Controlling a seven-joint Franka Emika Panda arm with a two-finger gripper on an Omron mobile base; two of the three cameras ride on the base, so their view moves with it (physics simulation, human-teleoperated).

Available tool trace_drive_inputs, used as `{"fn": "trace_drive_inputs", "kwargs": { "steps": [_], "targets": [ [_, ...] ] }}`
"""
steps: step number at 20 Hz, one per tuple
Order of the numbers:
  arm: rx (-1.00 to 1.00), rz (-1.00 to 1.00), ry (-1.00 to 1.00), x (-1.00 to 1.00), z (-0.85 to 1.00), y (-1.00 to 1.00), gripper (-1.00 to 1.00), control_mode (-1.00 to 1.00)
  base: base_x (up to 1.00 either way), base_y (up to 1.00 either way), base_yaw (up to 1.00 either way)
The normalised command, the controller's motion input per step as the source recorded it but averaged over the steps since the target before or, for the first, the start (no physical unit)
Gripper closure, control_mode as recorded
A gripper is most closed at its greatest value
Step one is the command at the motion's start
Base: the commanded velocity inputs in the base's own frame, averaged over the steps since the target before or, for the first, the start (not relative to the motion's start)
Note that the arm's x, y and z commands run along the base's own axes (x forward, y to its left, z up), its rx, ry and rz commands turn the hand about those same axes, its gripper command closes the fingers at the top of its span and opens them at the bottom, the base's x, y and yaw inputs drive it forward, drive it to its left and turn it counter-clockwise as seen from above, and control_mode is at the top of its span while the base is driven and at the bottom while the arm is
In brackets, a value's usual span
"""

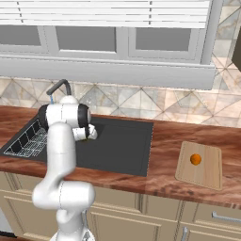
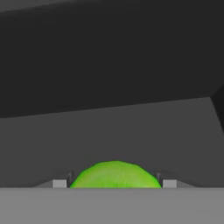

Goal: Pick the kiwi, tangerine from the sink and place them on the cutting board to airdry. Then turn off the sink faucet.

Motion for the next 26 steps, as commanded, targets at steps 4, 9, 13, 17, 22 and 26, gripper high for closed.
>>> {"fn": "trace_drive_inputs", "kwargs": {
  "steps": [4,9,13,17,22,26],
  "targets": [
    [0.0,0.0,-0.08,-0.25,0.28,-0.05,1.0,-1.0,0.0,0.0,0.0],
    [0.0,0.0,-0.13,-0.33,0.21,-0.18,1.0,-1.0,0.0,0.0,0.0],
    [0.0,0.0,-0.13,-0.36,0.33,-0.22,1.0,-1.0,0.0,0.0,0.0],
    [0.0,0.0,-0.15,-0.48,0.5,-0.12,1.0,-1.0,0.0,0.0,0.0],
    [0.0,0.0,-0.17,-0.53,0.69,-0.06,1.0,-1.0,0.0,0.0,0.0],
    [0.01,0.0,-0.14,-0.53,0.66,-0.07,1.0,-1.0,0.0,0.0,0.0]
  ]
}}
